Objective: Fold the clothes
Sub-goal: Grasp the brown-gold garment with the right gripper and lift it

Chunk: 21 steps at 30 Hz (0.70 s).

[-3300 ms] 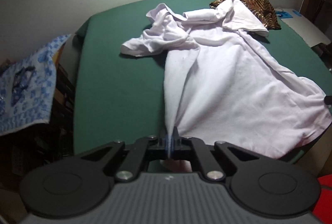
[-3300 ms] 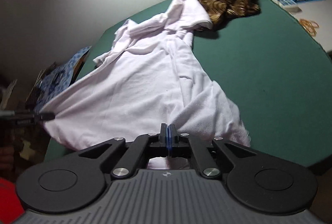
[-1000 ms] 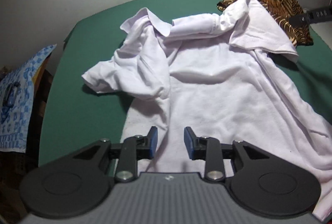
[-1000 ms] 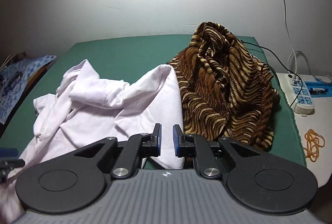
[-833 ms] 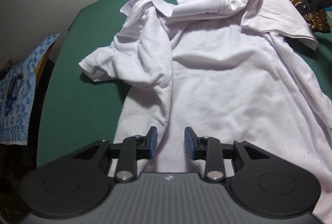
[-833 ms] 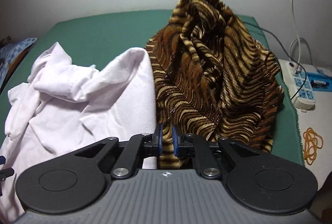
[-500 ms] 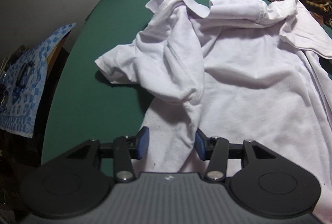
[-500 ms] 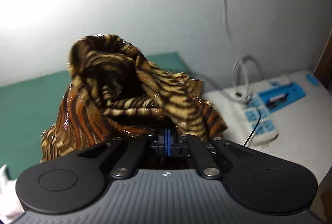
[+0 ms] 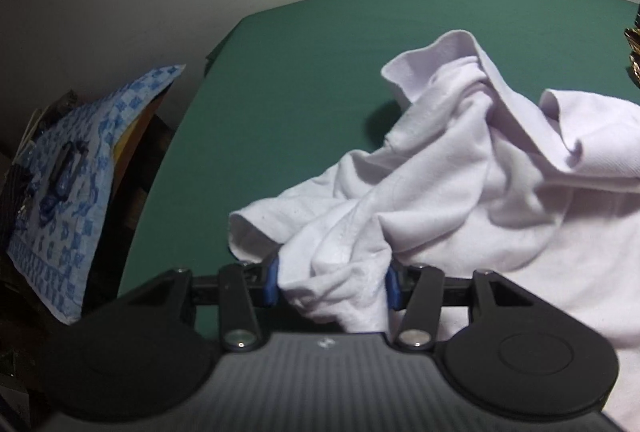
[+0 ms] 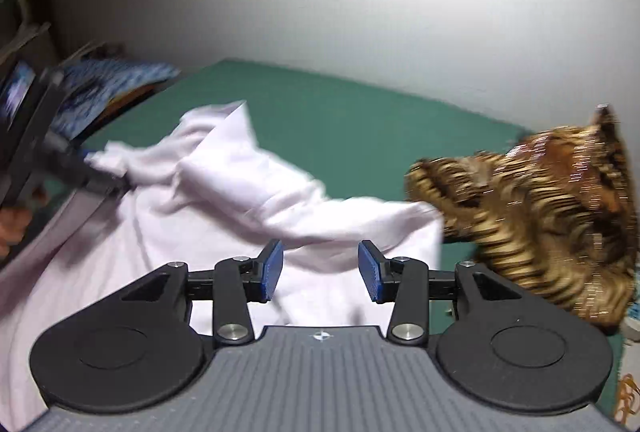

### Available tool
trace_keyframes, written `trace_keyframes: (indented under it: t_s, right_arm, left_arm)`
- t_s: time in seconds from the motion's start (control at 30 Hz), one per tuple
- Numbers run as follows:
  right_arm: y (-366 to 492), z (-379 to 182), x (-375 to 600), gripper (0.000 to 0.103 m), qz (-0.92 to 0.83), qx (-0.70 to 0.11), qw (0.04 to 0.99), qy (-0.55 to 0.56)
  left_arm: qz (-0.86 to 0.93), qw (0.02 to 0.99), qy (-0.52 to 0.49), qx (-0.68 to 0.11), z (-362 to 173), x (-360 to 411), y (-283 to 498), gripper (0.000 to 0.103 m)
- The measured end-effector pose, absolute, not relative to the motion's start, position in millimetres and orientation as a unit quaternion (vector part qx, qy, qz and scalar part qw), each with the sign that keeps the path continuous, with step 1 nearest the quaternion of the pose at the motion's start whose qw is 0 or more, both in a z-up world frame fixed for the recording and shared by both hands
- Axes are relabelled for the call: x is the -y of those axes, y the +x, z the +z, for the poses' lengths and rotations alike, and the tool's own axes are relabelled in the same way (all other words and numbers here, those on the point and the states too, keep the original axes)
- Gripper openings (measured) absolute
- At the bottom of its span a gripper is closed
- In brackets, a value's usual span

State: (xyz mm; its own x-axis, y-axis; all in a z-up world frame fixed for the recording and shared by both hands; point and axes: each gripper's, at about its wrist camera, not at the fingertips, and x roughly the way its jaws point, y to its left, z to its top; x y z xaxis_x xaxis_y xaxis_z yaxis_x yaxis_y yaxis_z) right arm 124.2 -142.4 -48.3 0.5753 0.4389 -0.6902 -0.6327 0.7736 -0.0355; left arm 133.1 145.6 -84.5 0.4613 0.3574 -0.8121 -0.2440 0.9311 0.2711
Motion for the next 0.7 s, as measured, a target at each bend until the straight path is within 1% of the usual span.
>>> trace_keyframes:
  t_s: [0.07, 0.1, 0.13, 0.17, 0.2, 0.23, 0.3, 0.33, 0.37, 0.4, 0.5, 0.53, 0.57, 0.63, 0.7]
  right_arm:
    - [122, -67, 118, 0.044, 0.319, -0.364, 0.857, -0.175]
    - [127, -71, 120, 0.044, 0.308, -0.37, 0.859, -0.173]
    - [134, -73, 127, 0.041, 0.292, -0.374, 0.865, -0.165]
    - [141, -75, 134, 0.033, 0.275, -0.378, 0.87, -0.157]
    - [148, -77, 141, 0.007, 0.258, -0.382, 0.875, -0.148]
    - [155, -79, 148, 0.004, 0.241, -0.386, 0.879, -0.14]
    - [173, -66, 176, 0.003, 0.188, -0.375, 0.903, -0.096]
    - [178, -59, 189, 0.003, 0.16, -0.361, 0.914, -0.092]
    - [183, -55, 202, 0.003, 0.132, -0.357, 0.921, -0.085]
    - [188, -52, 216, 0.003, 0.105, -0.357, 0.925, -0.077]
    - [199, -45, 252, 0.004, 0.03, -0.356, 0.932, -0.055]
    - [197, -45, 257, 0.003, 0.017, -0.353, 0.934, -0.059]
    - [193, -45, 255, 0.003, -0.003, -0.342, 0.937, -0.075]
    - [183, -45, 255, 0.005, -0.052, -0.325, 0.938, -0.109]
    - [185, -51, 269, 0.006, -0.101, -0.341, 0.928, -0.105]
  left_arm:
    - [0.171, 0.857, 0.061, -0.483, -81, -153, 139, 0.056]
    - [0.165, 0.859, 0.063, -0.48, -79, -154, 141, 0.056]
    - [0.153, 0.863, 0.06, -0.477, -75, -156, 140, 0.056]
    - [0.141, 0.868, 0.057, -0.474, -70, -157, 139, 0.056]
    - [0.129, 0.873, 0.053, -0.468, -65, -158, 137, 0.055]
    - [0.121, 0.878, 0.05, -0.46, -59, -159, 133, 0.056]
    - [0.11, 0.888, 0.047, -0.445, -48, -163, 123, 0.062]
    - [0.111, 0.89, 0.048, -0.441, -45, -168, 119, 0.064]
    - [0.116, 0.89, 0.051, -0.438, -43, -173, 116, 0.069]
    - [0.122, 0.889, 0.054, -0.438, -42, -179, 114, 0.072]
    - [0.15, 0.881, 0.062, -0.445, -46, -200, 117, 0.072]
    - [0.164, 0.879, 0.06, -0.444, -47, -208, 118, 0.07]
    - [0.176, 0.879, 0.053, -0.44, -46, -217, 118, 0.066]
    - [0.188, 0.883, 0.029, -0.43, -42, -235, 117, 0.067]
    - [0.203, 0.88, 0.028, -0.429, -42, -247, 118, 0.067]
